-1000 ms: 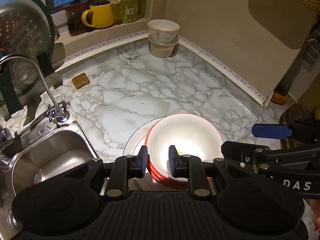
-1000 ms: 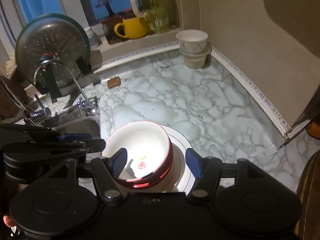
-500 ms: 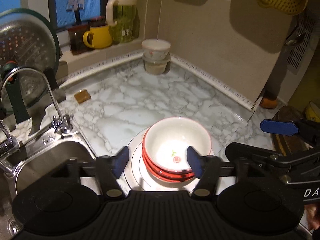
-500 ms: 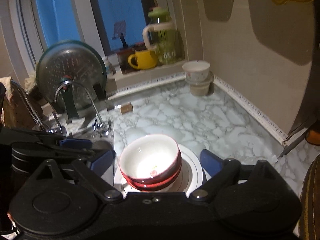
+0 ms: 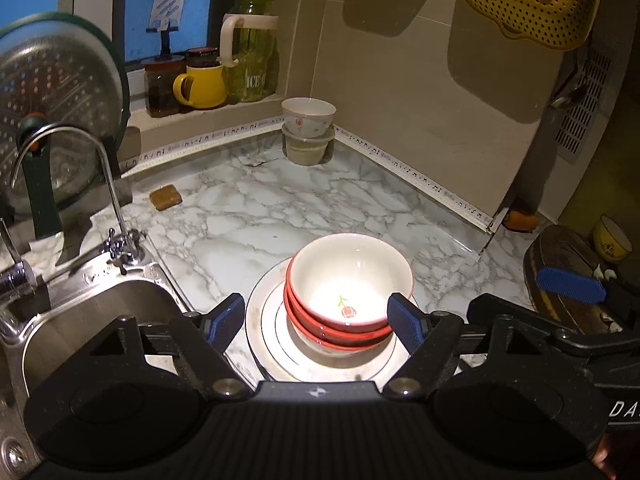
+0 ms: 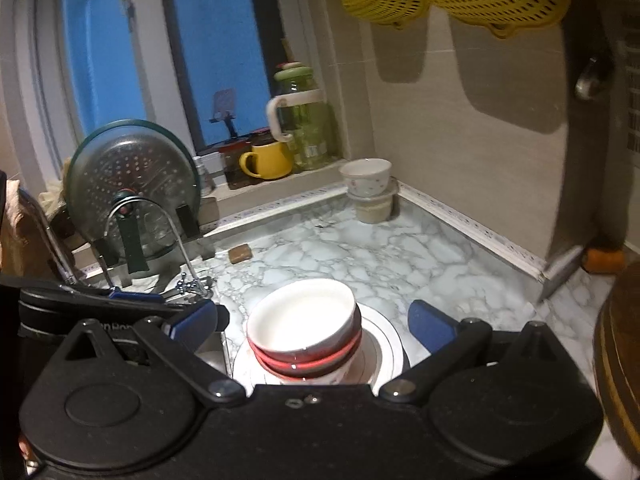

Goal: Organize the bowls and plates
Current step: 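Open both grippers and pull them back from the bowls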

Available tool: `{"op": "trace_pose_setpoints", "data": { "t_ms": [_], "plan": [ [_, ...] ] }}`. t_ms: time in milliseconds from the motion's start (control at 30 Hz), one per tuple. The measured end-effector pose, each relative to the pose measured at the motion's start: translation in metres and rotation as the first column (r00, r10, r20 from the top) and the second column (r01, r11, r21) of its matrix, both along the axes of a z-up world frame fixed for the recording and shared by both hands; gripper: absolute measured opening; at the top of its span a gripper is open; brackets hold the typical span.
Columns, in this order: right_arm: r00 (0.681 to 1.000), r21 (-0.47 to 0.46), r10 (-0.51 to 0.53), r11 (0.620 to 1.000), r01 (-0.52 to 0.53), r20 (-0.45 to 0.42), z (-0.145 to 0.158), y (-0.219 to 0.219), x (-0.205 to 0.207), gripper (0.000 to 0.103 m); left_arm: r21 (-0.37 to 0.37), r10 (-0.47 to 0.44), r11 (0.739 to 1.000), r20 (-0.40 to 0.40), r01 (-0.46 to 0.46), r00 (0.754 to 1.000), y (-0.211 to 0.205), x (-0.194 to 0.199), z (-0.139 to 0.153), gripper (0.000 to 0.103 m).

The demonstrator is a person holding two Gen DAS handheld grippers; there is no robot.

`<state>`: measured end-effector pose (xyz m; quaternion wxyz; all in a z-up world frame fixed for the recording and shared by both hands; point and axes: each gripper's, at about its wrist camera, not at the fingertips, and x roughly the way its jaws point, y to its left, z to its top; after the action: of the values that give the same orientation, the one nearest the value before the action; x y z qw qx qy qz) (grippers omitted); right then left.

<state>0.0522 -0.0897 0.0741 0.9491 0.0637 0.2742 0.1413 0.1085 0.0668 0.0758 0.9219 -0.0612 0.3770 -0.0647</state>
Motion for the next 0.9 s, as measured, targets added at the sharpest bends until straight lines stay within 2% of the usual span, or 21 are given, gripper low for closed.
{"op": "trace_pose_setpoints", "data": {
  "t_ms": [200,333,500,667,800,900],
  "plan": [
    [0.994,0.001,-0.099,0.995,0.099,0.036,-0.003,0.004,-0.019,0.103,0.024,-0.017,1.000,0.019,0.016,1.000,-0.001,-0.010,0.002,0.080],
    [0.987,0.031,-0.157,0.987,0.156,0.041,-0.006,0.001,-0.029,0.103,0.022,-0.017,1.000,0.019,0.017,1.000,0.000,-0.013,0.003,0.089],
    [0.983,0.023,-0.184,0.983,0.183,0.027,-0.008,0.002,-0.033,0.103,0.058,-0.028,0.998,0.024,0.026,0.999,-0.005,-0.018,0.002,0.089],
    [0.982,0.033,-0.186,0.982,0.185,0.031,-0.010,0.002,-0.037,0.103,0.024,-0.022,0.999,0.002,0.022,1.000,-0.003,-0.019,-0.001,0.089],
    [0.984,0.027,-0.177,0.984,0.177,0.029,-0.012,0.004,-0.037,0.103,0.087,-0.014,0.996,0.003,0.013,1.000,-0.008,-0.020,-0.003,0.089],
    [0.984,0.025,-0.177,0.984,0.176,0.028,-0.012,0.005,-0.037,0.103,0.072,-0.011,0.997,-0.005,0.011,1.000,-0.006,-0.020,-0.004,0.089]
  ]
}}
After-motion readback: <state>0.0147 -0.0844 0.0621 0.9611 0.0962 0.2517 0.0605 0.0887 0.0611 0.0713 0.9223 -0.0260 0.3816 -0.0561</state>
